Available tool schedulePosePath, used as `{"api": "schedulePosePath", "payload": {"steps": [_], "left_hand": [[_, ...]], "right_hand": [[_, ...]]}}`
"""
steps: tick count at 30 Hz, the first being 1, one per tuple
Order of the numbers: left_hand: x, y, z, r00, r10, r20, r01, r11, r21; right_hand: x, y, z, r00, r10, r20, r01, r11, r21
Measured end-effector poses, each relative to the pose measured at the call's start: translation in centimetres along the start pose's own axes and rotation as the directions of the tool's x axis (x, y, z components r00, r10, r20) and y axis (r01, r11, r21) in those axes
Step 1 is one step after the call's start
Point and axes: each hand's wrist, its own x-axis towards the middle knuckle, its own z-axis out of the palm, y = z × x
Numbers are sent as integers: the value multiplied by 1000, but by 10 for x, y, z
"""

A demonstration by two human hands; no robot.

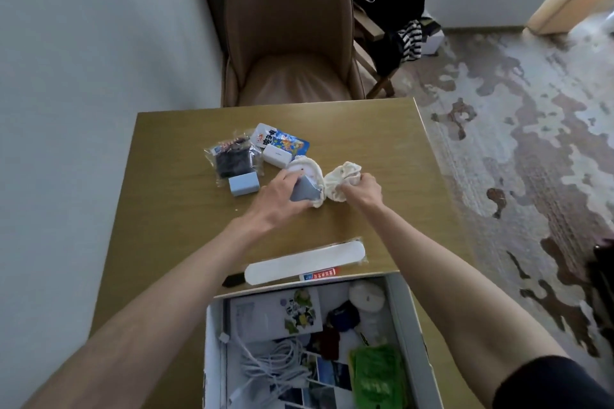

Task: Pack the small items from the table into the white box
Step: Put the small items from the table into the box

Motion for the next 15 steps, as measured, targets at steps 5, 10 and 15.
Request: {"api": "schedulePosePath", "payload": {"steps": [5,10,15], "left_hand": [[-61,26,-41,998,-53,-28,40,937,-346],[-117,63,-47,992,-100,-72,54,879,-473],[-176,84,-23,982,-128,-140,45,875,-483]], "right_hand": [[-29,-18,-16,987,-159,-8,156,956,250],[-95,-18,-60,883,-469,-11,443,826,348],[-152,17,-86,773,-633,51,588,744,317]]}}
